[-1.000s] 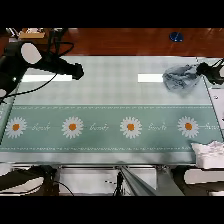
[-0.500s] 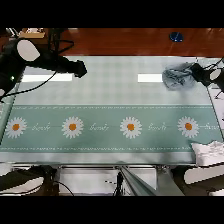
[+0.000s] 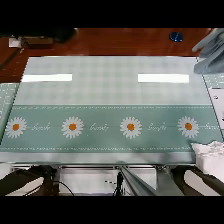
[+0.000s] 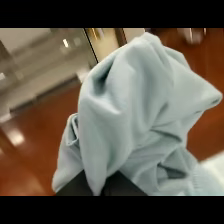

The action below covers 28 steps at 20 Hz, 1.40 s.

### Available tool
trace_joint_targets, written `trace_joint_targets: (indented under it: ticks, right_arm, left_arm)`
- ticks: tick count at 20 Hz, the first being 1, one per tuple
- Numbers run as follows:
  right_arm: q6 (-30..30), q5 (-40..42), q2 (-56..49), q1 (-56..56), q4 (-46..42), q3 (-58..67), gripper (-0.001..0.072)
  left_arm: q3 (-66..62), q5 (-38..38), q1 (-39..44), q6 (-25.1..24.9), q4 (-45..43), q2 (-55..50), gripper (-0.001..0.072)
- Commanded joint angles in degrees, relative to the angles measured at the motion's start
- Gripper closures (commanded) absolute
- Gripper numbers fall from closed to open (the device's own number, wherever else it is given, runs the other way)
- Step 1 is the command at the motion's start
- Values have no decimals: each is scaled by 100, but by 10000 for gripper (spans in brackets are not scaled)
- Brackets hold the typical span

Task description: Fold the shirts.

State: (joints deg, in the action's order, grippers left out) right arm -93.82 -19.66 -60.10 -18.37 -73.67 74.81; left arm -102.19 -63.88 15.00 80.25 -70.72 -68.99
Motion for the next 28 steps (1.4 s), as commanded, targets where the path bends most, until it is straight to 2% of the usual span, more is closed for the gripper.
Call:
trace_joint_targets:
  ticks: [1, 3, 5, 9, 11, 15, 18, 21, 25, 28]
  right_arm:
    - [302, -498, 1480, 2, 28, 0, 688]
    - [302, -1080, 2028, 2, 92, 0, 688]
    - [382, -2046, 2371, 2, 577, 0, 689]
    - [1449, -4590, 2367, 4, 2691, -9, 689]
    - [1543, -5270, 2227, 271, 2841, -7, 689]
    - [1475, -4898, 1716, 2096, 2052, -7, 689]
    - [1239, -4452, 763, 3963, 811, -7, 689]
    - [935, -4378, -568, 5302, -531, -7, 689]
    - [894, -4089, -2120, 5965, -809, -7, 689]
    - [636, -3871, -2629, 5866, -951, -7, 685]
  left_arm:
    - [-748, -138, 2, 0, 273, 575, -13]
    - [-780, -175, 2, 0, 304, 953, -13]
    - [-778, -496, 2, 2, 299, 1196, -13]
    - [-743, -1755, 2, 79, 267, 1231, -13]
    - [-535, -2090, 2, 258, 118, 1207, -13]
    - [260, -2236, 2, 256, -120, 1209, -13]
    - [1010, -2238, 0, 251, -256, 1209, -13]
    - [1843, -2345, 0, 140, -608, 1213, -13]
    - [3121, -2221, 2, 144, -706, 1209, -13]
    - [4037, -1628, 2, 146, -415, 1207, -13]
